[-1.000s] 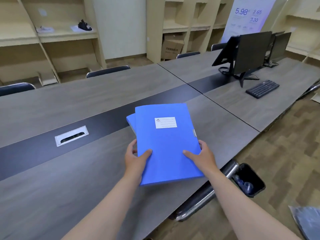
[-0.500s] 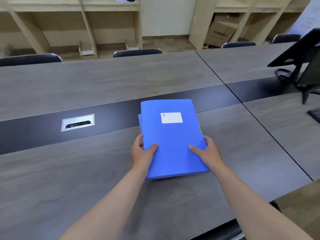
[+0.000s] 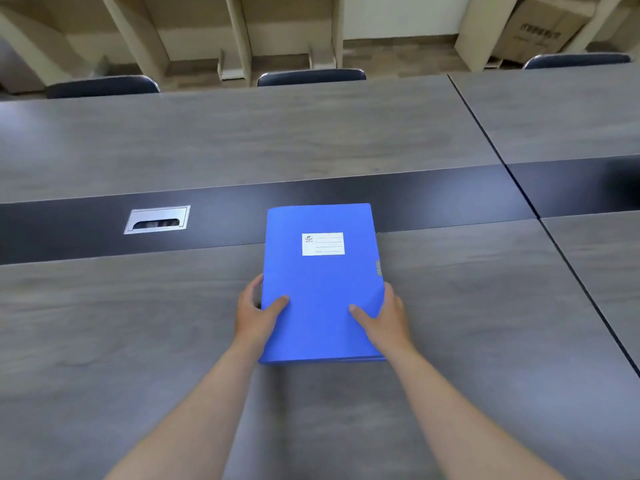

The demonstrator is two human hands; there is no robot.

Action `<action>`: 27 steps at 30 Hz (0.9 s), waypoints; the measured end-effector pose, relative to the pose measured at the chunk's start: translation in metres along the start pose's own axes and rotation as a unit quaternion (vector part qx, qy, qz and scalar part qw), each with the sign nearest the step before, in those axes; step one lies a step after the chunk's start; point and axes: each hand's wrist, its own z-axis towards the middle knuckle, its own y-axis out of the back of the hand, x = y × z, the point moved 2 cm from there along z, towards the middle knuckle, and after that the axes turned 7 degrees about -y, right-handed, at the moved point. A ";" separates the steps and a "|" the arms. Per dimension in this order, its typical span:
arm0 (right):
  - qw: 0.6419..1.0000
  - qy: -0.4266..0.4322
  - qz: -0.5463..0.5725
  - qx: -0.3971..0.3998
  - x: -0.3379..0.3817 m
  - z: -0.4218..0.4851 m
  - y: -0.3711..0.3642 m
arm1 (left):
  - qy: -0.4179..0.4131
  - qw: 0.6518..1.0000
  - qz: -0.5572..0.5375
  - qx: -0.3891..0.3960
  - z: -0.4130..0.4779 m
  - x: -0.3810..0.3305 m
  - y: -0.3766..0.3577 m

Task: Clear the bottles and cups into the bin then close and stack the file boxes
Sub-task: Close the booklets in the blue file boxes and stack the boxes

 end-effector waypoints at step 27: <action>0.990 -0.077 0.113 0.030 -0.056 -0.012 0.157 | -0.014 0.990 -0.086 0.107 -0.088 -0.013 -0.124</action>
